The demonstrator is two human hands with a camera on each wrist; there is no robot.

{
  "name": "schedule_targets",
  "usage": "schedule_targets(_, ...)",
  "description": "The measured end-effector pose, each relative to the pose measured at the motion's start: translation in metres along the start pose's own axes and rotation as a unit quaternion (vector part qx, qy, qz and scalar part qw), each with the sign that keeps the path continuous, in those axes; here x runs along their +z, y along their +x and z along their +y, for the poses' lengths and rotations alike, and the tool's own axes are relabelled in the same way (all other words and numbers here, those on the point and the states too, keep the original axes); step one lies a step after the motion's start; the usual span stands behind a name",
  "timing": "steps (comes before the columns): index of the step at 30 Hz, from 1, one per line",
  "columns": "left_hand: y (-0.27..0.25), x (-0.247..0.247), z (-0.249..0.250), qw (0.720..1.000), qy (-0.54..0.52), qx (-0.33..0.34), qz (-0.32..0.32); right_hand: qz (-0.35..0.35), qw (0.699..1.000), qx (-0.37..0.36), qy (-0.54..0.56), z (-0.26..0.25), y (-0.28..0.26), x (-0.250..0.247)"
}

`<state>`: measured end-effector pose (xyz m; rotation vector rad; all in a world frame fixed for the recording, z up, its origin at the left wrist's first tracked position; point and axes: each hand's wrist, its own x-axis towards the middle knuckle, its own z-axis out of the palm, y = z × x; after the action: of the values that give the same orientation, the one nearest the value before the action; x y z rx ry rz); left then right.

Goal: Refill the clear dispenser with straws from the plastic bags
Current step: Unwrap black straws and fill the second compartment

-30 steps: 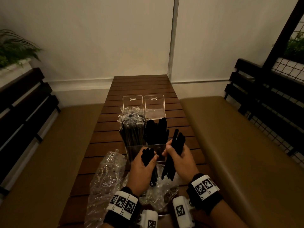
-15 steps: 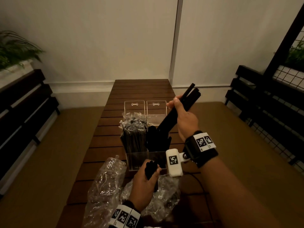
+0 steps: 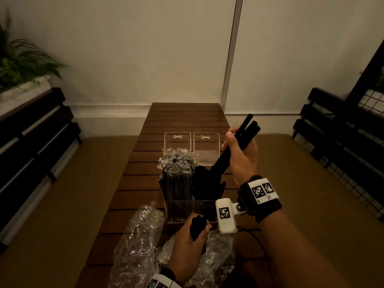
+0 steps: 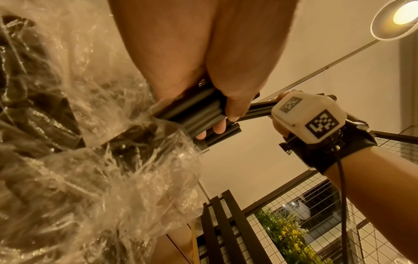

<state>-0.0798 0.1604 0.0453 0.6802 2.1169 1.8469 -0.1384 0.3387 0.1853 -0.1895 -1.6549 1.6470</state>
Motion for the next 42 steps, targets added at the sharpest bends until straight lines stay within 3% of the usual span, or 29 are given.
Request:
schedule_targets(9,0.001,0.001,0.0,1.0,0.006,0.006,-0.011,-0.085,0.994,0.024,-0.058,0.031,-0.004,0.004)
schedule_targets(13,0.0,0.002,0.002,1.0,0.011,0.012,-0.003,-0.138,0.976,0.021,-0.169,0.047,-0.004,0.003)
schedule_targets(16,0.0,0.001,0.001,1.0,0.017,0.011,-0.003,-0.131,0.98,0.033,-0.148,0.049,-0.006,0.001)
schedule_targets(26,0.0,0.002,0.003,1.0,0.02,0.01,-0.001,-0.174,0.95,-0.024,-0.26,0.053,-0.014,-0.004)
schedule_targets(29,0.0,0.002,0.004,1.0,0.023,0.012,0.005,-0.167,0.944,-0.084,-0.27,0.048,-0.016,-0.005)
schedule_targets(31,0.0,0.002,0.006,0.999,0.025,0.019,0.008,-0.198,0.925,-0.091,-0.312,0.049,-0.02,-0.005)
schedule_targets(36,0.001,0.002,0.007,0.999,0.03,0.023,0.014,-0.303,0.829,-0.052,-0.468,0.065,-0.031,-0.012)
schedule_targets(40,0.0,0.001,0.004,0.999,0.025,0.031,0.016,-0.253,0.824,-0.094,-0.499,0.066,-0.043,-0.013)
schedule_targets(42,0.0,0.001,0.005,0.999,0.023,0.034,0.018,-0.247,0.803,-0.117,-0.529,0.064,-0.054,-0.009)
